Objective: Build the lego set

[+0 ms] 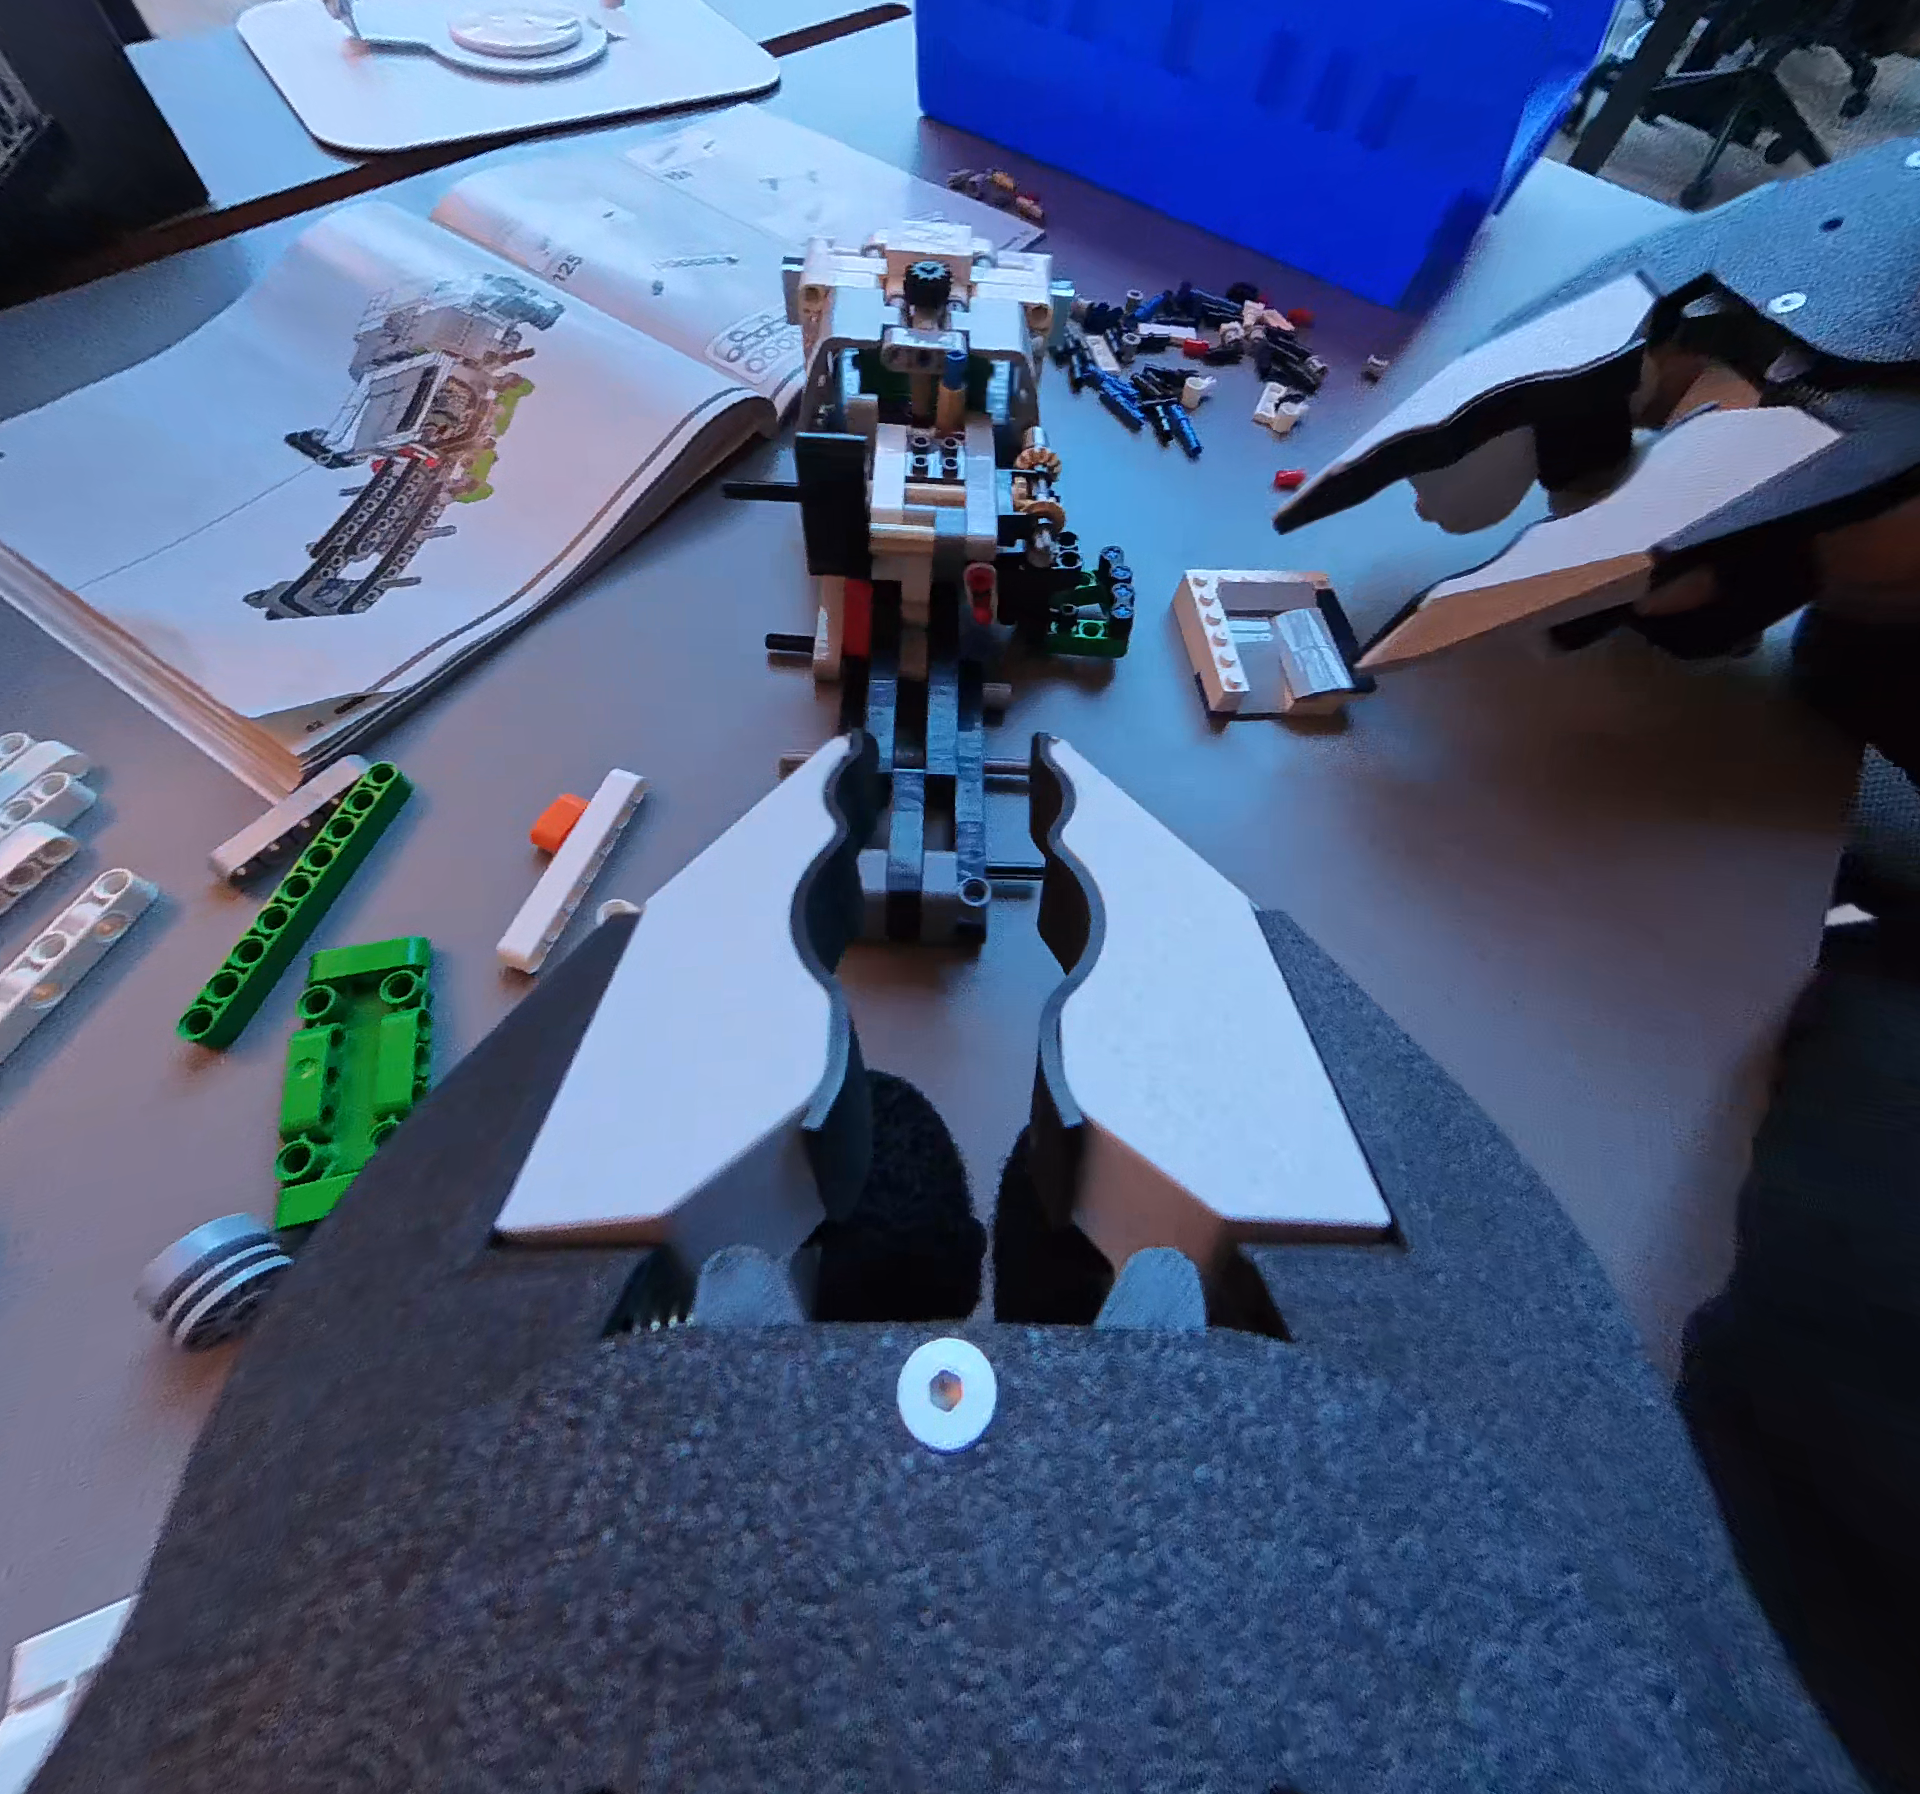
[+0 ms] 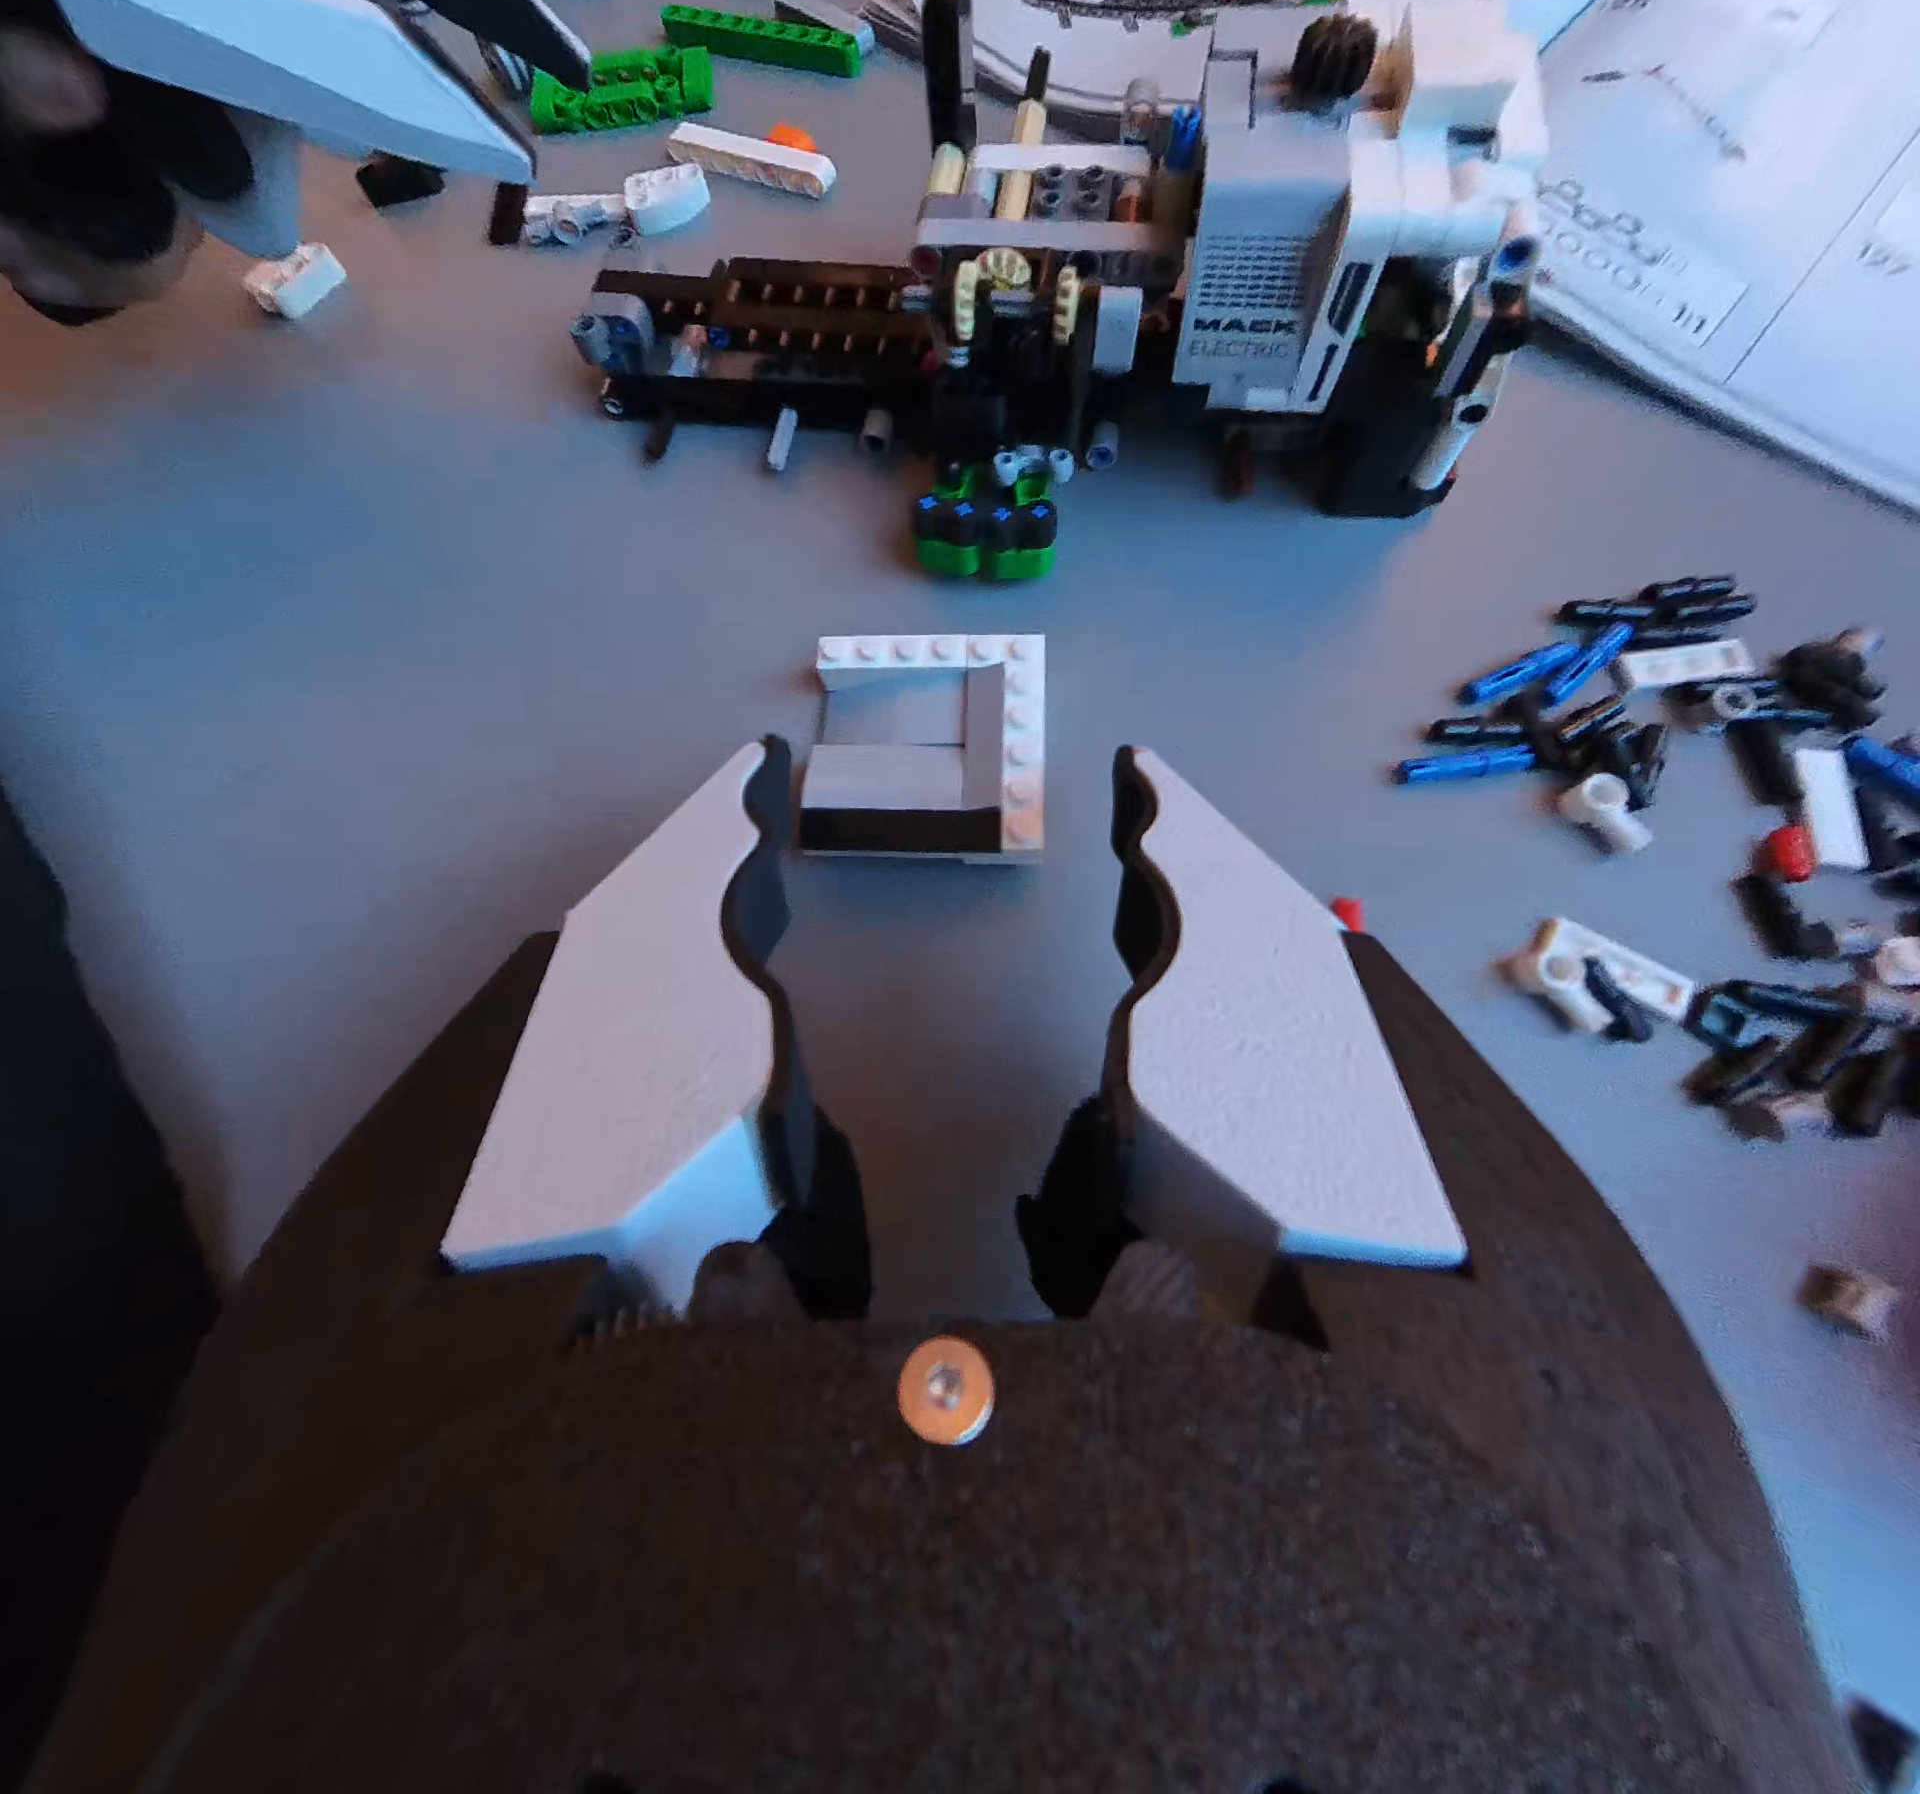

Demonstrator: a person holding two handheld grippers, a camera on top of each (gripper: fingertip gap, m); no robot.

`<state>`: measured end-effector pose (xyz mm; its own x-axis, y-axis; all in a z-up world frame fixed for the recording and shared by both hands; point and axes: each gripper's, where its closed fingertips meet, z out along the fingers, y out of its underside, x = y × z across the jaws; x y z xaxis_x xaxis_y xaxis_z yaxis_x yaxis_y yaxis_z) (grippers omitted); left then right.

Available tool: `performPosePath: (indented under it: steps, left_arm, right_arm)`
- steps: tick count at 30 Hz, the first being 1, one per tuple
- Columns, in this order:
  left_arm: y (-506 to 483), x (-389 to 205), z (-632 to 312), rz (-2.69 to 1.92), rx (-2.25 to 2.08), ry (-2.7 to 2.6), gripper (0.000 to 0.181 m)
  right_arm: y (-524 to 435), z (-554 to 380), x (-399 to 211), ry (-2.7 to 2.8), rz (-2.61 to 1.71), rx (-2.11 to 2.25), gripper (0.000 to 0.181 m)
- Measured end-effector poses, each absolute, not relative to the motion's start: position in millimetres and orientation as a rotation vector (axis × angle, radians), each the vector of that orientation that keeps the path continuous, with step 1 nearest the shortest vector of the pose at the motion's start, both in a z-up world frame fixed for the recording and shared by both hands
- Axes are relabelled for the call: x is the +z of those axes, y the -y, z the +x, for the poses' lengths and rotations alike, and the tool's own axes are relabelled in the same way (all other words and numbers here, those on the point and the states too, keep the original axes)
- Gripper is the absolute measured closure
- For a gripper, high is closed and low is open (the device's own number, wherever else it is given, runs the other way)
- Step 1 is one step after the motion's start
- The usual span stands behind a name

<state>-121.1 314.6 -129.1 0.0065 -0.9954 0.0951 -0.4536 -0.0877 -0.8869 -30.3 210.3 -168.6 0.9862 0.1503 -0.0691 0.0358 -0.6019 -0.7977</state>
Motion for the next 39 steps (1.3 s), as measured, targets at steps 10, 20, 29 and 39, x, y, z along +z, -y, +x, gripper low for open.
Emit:
performPosePath:
  steps: [10, 20, 29, 39]
  left_arm:
    - [-305.1, -126.4, -140.1, -1.535, -0.955, -1.562, 0.157]
    - [-314.9, -123.8, -151.6, -1.526, -0.957, -1.553, 0.158]
    - [-327.1, -127.9, -152.4, -1.535, -0.954, -1.565, 0.159]
    - [-337.0, -134.7, -144.0, -1.563, -0.944, -1.574, 0.159]
  right_arm:
    - [-213.4, -35.0, -178.2, 0.077, -2.239, 0.146, 0.134]
    - [-214.5, -41.7, -188.7, 0.139, -2.302, 0.074, 0.118]
    - [-214.3, -33.1, -188.7, 0.084, -2.299, 0.014, 0.129]
    - [-217.0, -19.4, -172.0, -0.025, -2.190, 0.020, 0.129]
